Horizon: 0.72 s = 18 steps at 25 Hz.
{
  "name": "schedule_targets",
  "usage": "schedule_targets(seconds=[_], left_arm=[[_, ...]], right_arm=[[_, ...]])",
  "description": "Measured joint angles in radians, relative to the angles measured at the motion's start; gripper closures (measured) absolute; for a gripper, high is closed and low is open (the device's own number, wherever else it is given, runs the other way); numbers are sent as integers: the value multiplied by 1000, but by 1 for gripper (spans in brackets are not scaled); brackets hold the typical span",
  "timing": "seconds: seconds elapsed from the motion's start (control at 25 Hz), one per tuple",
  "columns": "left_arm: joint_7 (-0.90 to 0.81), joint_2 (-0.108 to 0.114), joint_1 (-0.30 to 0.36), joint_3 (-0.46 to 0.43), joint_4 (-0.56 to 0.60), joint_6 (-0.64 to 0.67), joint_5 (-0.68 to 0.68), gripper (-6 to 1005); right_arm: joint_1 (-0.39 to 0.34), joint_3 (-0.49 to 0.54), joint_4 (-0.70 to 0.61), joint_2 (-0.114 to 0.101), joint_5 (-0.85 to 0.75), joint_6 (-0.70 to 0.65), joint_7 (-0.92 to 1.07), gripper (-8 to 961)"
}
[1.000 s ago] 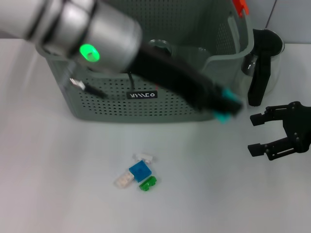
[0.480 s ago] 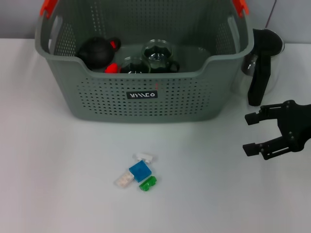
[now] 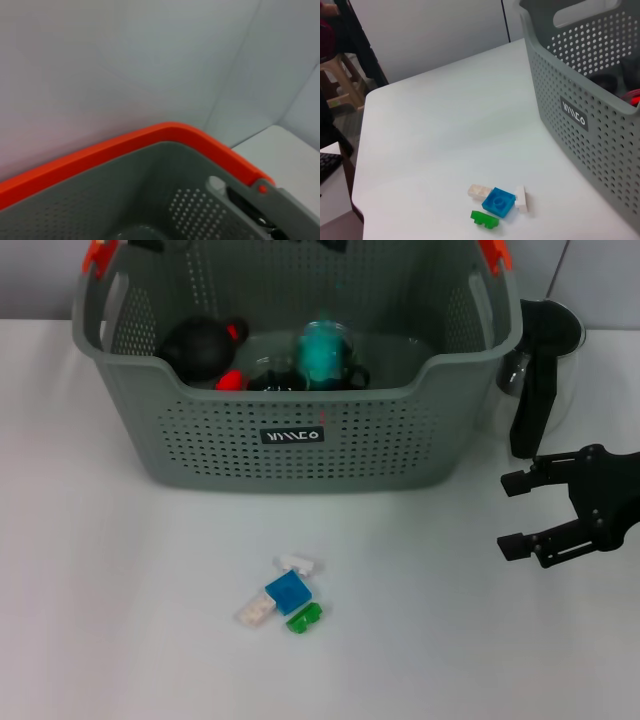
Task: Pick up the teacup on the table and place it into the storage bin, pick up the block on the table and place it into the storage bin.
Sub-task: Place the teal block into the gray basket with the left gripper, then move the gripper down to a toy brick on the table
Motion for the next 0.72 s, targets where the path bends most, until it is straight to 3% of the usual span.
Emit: schedule_targets(seconds=[0.12, 0.28, 0.4, 0.6, 0.64, 0.72], left_arm=[[3, -9, 14, 4, 33, 9, 2, 422], [16, -41, 69, 10, 180, 48, -4, 271], [36, -80, 137, 10, 364, 160, -48, 166], [124, -194, 291, 40, 691, 380, -116, 48], [135, -204, 336, 81, 739, 394, -123, 50], [142, -205, 416, 189, 799, 392, -137, 53]], right_arm=[[5, -1, 0, 0, 0, -1, 1, 9], [10, -1, -1, 1, 0, -2, 1, 9], [11, 0, -1, 2, 0, -1, 5, 9], [12, 3, -2, 8, 0, 9, 17, 9], [12, 4, -2, 11, 0, 12, 18, 9], [10, 7, -1, 15, 1, 19, 18, 9]])
